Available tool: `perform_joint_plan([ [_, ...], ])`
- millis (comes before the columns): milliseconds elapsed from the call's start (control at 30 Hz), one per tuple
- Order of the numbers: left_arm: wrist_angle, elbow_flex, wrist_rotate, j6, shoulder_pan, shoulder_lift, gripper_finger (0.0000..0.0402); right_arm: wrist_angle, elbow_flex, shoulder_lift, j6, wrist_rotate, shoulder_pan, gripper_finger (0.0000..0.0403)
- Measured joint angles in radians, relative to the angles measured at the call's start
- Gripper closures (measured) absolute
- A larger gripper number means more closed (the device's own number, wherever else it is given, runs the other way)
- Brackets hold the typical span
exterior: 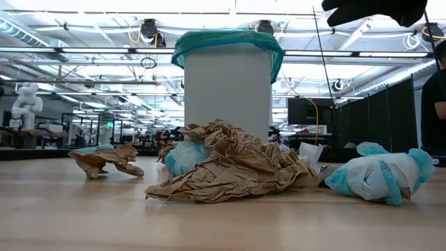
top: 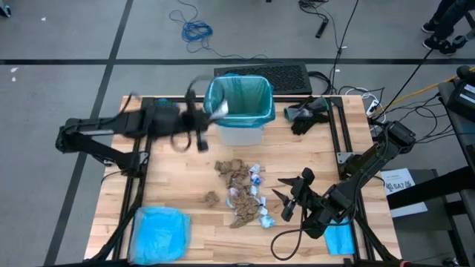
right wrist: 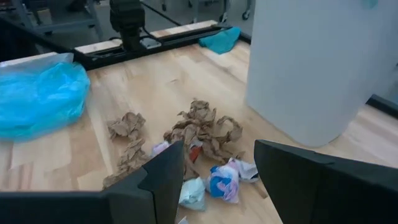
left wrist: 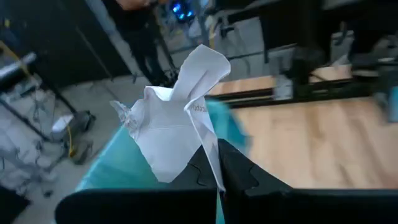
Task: Place trash/remove bag and relplace
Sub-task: Put the white paper into the trash bin
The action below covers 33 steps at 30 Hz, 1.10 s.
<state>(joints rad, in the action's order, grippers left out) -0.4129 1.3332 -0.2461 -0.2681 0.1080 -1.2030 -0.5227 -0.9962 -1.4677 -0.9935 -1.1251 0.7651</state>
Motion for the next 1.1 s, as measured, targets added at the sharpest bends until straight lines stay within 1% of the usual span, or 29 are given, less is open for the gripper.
perform_joint_plan([
  [100,0.0,0.016,0.201,0.025,0.164,-0.06,0.0401,0.0,0.0,0.0,0.015,-0.013,-0.001,0.0216],
  [133,-0.001,0.017,0.254,0.038,0.208,-0.082,0.0401,-0.001,0.0,0.0,0.018,-0.022,-0.002,0.0216],
  [167,-0.002,0.018,0.3,0.046,0.248,-0.105,0.0401,-0.002,0.0,0.0,0.02,-0.031,-0.002,0.0216],
  [233,0.002,0.019,0.353,0.053,0.306,-0.146,0.0401,-0.003,0.0,0.0,0.04,-0.04,-0.005,0.0216],
  [400,0.009,0.019,0.378,0.052,0.369,-0.22,0.0401,-0.004,0.0,0.0,0.066,-0.053,-0.013,0.0216],
  [533,0.01,0.019,0.386,0.05,0.394,-0.236,0.0391,-0.004,0.0,0.0,0.082,-0.053,-0.014,0.0216],
  [633,0.015,0.019,0.408,0.044,0.401,-0.235,0.0364,-0.005,0.0,0.0,0.089,-0.052,-0.014,0.0216],
  [800,0.02,0.021,0.465,0.037,0.402,-0.221,0.0304,-0.004,0.0,0.0,0.09,-0.043,-0.014,0.0216],
  [867,0.012,0.021,0.483,0.037,0.403,-0.213,0.0281,-0.005,0.0,0.0,0.09,-0.015,-0.021,0.0216],
  [967,0.01,0.021,0.517,0.053,0.394,-0.2,0.0255,-0.005,0.0,-0.002,0.09,0.069,-0.042,0.0216],
  [1100,0.003,0.021,0.538,0.053,0.351,-0.151,0.0243,0.0,0.0,-0.031,0.09,0.159,-0.071,0.0216],
])
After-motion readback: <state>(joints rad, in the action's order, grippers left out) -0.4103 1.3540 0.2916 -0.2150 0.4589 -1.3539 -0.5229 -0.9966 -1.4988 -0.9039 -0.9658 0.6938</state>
